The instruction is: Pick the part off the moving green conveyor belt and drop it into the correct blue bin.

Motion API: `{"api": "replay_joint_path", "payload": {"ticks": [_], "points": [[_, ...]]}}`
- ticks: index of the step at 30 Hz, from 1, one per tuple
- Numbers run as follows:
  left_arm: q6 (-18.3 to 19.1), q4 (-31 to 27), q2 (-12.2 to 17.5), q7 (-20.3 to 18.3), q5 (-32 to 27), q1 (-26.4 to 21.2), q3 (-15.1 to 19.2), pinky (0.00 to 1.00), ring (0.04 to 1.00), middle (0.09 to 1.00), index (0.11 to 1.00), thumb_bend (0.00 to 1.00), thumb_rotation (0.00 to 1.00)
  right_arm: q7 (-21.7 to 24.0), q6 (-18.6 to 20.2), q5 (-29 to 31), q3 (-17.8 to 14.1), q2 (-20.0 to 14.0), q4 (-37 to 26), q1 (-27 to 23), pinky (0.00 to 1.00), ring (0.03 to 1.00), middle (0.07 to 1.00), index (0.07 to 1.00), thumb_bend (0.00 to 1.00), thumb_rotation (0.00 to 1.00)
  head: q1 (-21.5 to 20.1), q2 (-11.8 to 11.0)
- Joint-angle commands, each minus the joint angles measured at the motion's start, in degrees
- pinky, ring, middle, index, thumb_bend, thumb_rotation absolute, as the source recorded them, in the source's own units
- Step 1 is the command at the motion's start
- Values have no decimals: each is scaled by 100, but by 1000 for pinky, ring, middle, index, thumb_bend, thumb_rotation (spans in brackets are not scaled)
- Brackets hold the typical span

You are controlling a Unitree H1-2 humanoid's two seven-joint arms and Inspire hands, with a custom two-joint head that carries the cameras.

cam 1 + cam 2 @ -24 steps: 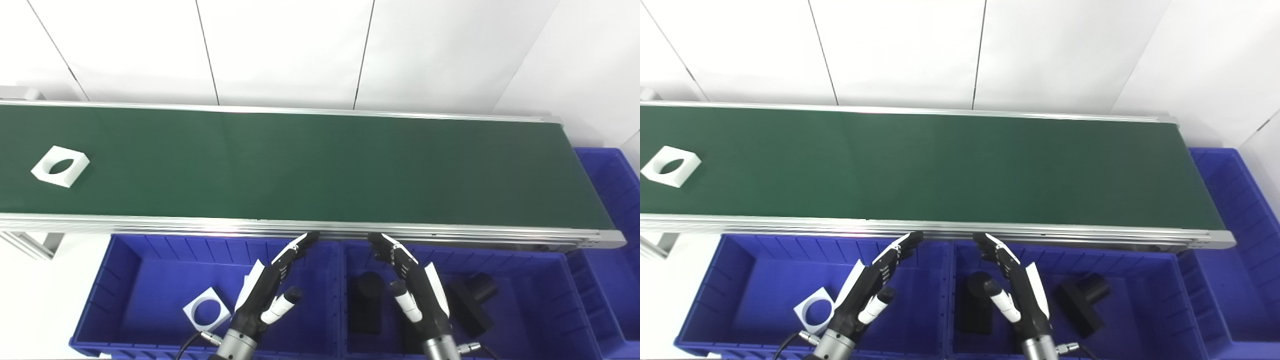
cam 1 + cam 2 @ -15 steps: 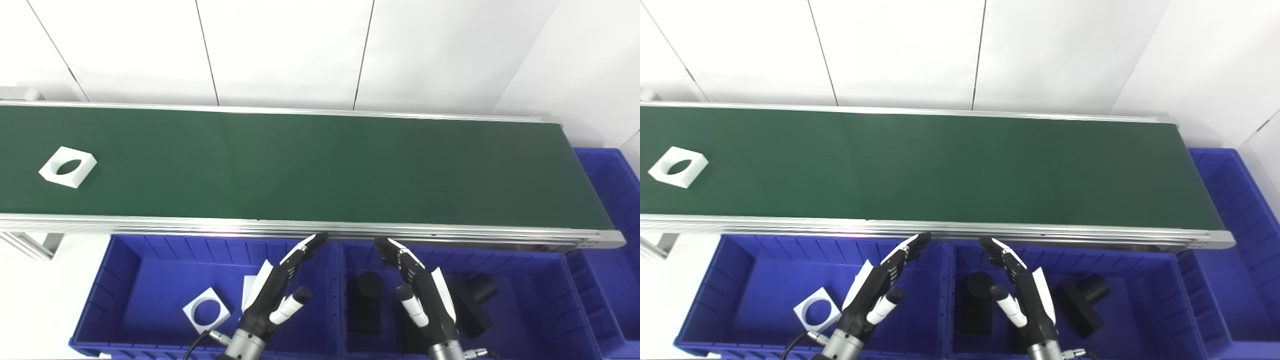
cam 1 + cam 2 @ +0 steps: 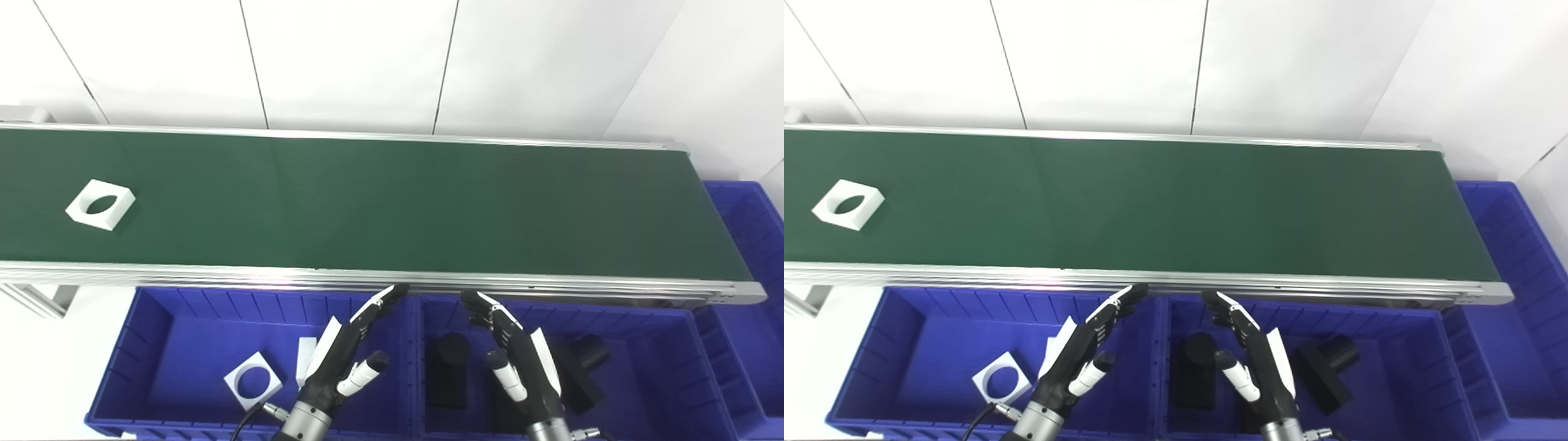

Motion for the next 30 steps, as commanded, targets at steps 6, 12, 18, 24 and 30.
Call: {"api": "replay_joint_path", "payload": {"ticks": [6, 12, 18, 24, 30], "points": [[-208, -73, -23, -26, -104, -78, 19, 903, 913, 900, 873, 778, 1000, -81, -299, -6, 59, -7, -86, -59, 794, 836, 838, 816, 822, 1000, -9, -1], [-208, -87, -8, -22, -78, -82, 17, 904, 912, 899, 871, 767, 1000, -67, -299, 0, 92, -9, -94, -51, 799, 841, 846, 824, 841, 1000, -9, -1], [-208, -75, -18, -39, -166, -78, 27, 905, 914, 900, 870, 790, 1000, -66, -299, -39, 131, -19, -78, -62, 801, 846, 856, 829, 858, 1000, -14, -10], [-209, -83, -7, -4, -141, -74, 36, 896, 908, 893, 860, 799, 1000, -86, -299, -57, 187, -34, -81, -77, 792, 841, 851, 828, 856, 1000, -14, -2], [-211, -90, 52, -56, -251, -46, 37, 911, 914, 897, 868, 788, 1000, -136, -299, -122, 228, -22, -68, -105, 788, 838, 849, 828, 842, 1000, -11, -1]]}}
